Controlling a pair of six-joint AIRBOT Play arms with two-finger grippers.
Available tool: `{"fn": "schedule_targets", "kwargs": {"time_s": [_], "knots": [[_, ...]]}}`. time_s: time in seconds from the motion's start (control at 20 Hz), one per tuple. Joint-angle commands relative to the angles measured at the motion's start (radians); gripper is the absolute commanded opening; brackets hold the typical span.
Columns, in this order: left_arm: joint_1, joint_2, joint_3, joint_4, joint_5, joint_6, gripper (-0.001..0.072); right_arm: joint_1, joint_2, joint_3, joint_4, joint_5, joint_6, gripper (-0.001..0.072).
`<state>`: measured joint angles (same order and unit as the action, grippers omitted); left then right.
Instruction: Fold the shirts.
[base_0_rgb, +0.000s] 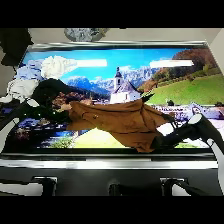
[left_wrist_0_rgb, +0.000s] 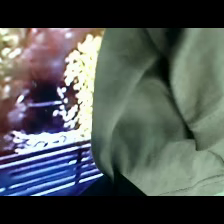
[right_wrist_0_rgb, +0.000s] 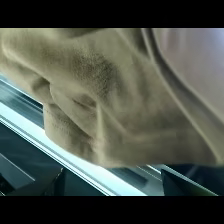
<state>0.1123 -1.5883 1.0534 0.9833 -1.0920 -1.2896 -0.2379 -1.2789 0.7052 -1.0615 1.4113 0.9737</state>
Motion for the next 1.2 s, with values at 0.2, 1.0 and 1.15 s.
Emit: {"fn": "schedule_targets", "kwargs": {"time_s": [0.2,1.0,1.15], "knots": [[-0.002,0.033,0.000,-0.018,0.019,0.008,0.0030,0.036,0.002,-0.146,0.222,-0.229,-0.009,0.0707],[0.110,0.640,0.909,0.251,0.166,-0.227,0.0027,0.178,0.495,1.172,-0.626,-0.404,0.166,0.0046],[0.104,0.721,0.928,0.168,0.171,-0.255,0.0028,0.179,0.548,1.213,-0.587,-0.367,0.179,0.0047]]}}
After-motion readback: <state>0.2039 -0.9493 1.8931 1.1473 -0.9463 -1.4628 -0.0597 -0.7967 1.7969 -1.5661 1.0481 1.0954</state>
